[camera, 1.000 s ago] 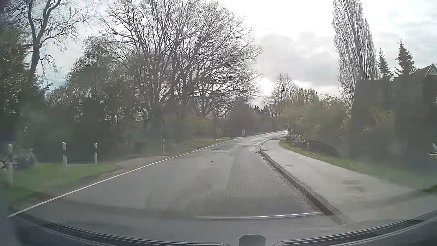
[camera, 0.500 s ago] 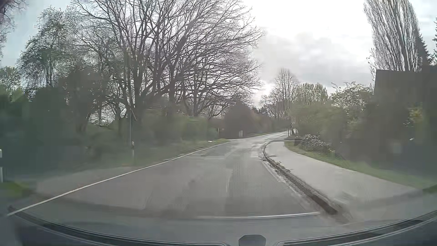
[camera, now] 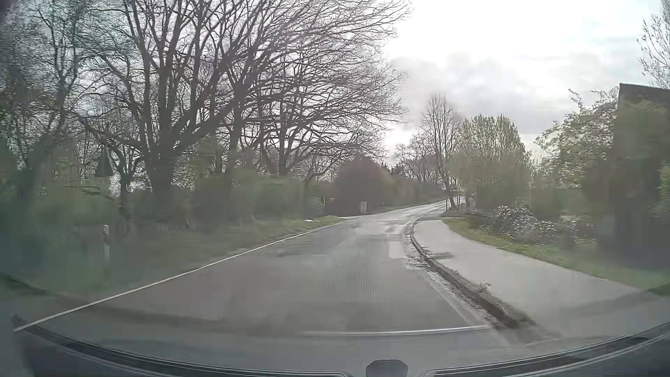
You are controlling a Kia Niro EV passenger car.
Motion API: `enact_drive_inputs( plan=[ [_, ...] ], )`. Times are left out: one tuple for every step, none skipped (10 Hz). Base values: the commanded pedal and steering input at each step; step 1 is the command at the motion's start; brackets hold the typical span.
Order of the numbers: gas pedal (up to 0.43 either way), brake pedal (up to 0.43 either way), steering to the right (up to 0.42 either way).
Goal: Follow the waypoints while adhering to traffic rules and regulations
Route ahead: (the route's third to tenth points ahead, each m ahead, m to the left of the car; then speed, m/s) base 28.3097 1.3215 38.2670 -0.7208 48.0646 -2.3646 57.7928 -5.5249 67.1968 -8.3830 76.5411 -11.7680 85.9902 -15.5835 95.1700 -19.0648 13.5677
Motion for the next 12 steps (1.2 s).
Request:
enact_drive_inputs(
  plan=[
    [0.169, 0.000, 0.013],
    [0.169, 0.006, 0.014],
    [0.169, 0.000, 0.016],
    [0.169, 0.000, 0.018],
    [0.169, 0.006, 0.021],
    [0.169, 0.000, 0.023],
    [0.169, 0.000, 0.024],
    [0.169, 0.000, 0.025],
    [0.169, 0.000, 0.025],
    [0.169, 0.000, 0.026],
    [0.169, 0.000, 0.030],
    [0.169, 0.000, 0.030]
  ],
)
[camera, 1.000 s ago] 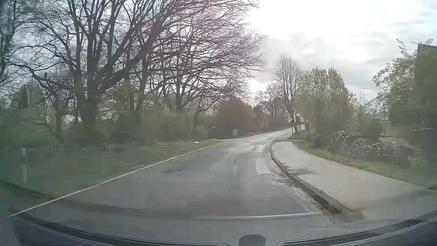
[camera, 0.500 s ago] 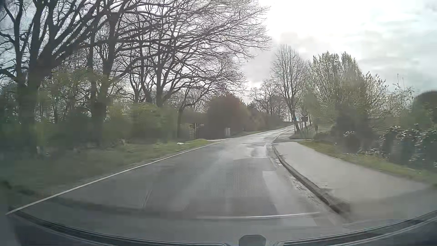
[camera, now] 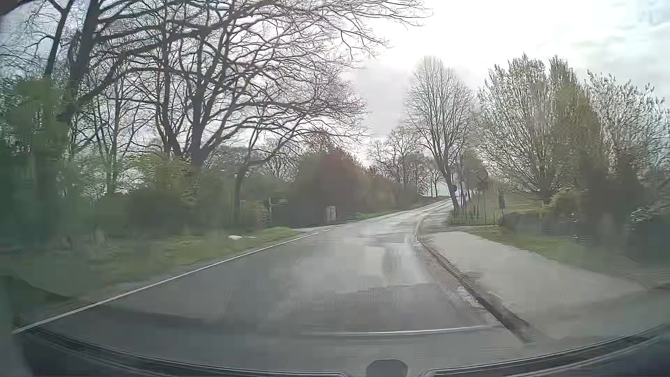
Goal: Follow the waypoints while adhering to traffic rules and regulations
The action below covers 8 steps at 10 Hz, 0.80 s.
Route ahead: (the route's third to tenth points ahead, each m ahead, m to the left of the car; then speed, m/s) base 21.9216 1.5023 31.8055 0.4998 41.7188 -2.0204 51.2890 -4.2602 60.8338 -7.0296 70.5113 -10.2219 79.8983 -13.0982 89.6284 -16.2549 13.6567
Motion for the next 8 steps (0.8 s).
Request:
enact_drive_inputs(
  plan=[
    [0.169, 0.000, 0.030],
    [0.169, 0.000, 0.030],
    [0.169, 0.000, 0.029],
    [0.189, 0.000, 0.029],
    [0.189, 0.000, 0.029],
    [0.189, 0.000, 0.027],
    [0.189, 0.000, 0.026],
    [0.189, 0.000, 0.024]
  ],
)
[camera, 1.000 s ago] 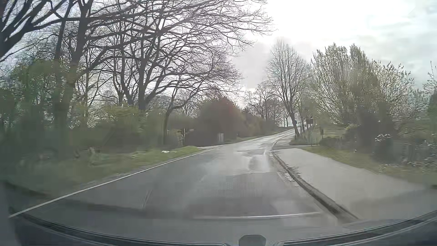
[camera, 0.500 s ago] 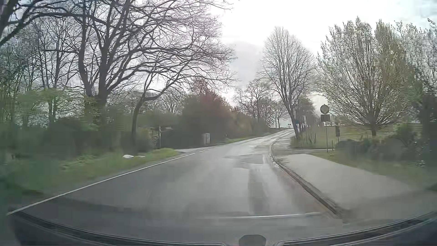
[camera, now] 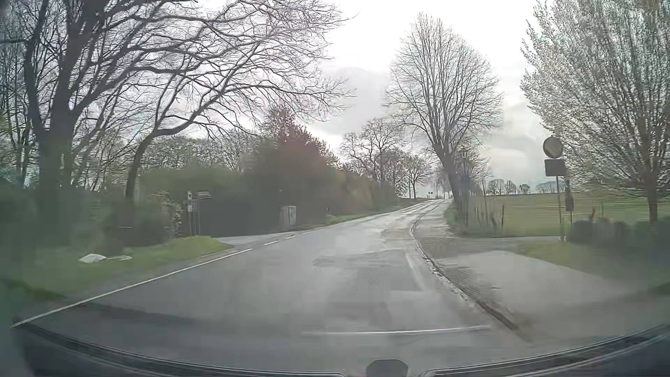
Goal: Follow the waypoints while adhering to traffic rules and regulations
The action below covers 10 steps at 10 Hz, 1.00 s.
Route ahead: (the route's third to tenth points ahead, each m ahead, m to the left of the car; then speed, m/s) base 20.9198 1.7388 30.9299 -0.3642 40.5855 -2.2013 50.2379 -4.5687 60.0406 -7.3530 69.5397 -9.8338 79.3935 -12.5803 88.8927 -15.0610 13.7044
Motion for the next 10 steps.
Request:
enact_drive_inputs(
  plan=[
    [0.189, 0.000, 0.024],
    [0.189, 0.000, 0.024],
    [0.189, 0.000, 0.024],
    [0.189, 0.000, 0.024],
    [0.189, 0.000, 0.024],
    [0.189, 0.000, 0.025],
    [0.189, 0.000, 0.025],
    [0.189, 0.000, 0.027],
    [0.189, 0.000, 0.029],
    [0.189, 0.000, 0.030]
  ],
)
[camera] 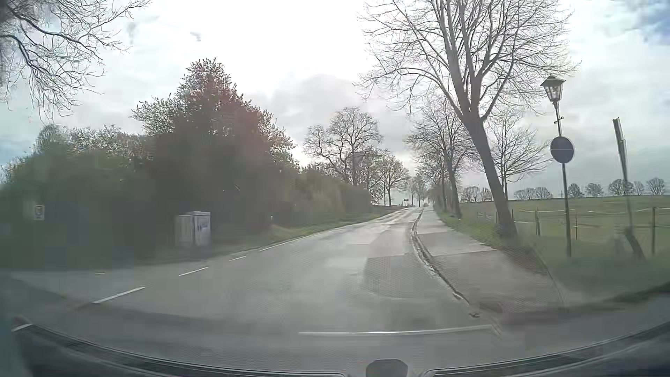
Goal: Follow the waypoints while adhering to traffic rules and regulations
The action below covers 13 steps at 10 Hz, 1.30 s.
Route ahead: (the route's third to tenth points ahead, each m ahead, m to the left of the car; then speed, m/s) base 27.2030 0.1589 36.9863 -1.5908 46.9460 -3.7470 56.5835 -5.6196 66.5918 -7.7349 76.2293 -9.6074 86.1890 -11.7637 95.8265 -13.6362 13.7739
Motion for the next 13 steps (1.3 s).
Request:
enact_drive_inputs(
  plan=[
    [0.189, 0.000, 0.027],
    [0.189, 0.000, 0.027],
    [0.189, 0.000, 0.024],
    [0.197, 0.000, 0.022],
    [0.209, 0.000, 0.021],
    [0.209, 0.000, 0.021],
    [0.220, 0.000, 0.024],
    [0.220, 0.000, 0.027],
    [0.220, 0.000, 0.027],
    [0.220, 0.000, 0.027],
    [0.220, 0.000, 0.027],
    [0.220, 0.000, 0.027],
    [0.220, 0.000, 0.027]
  ],
)
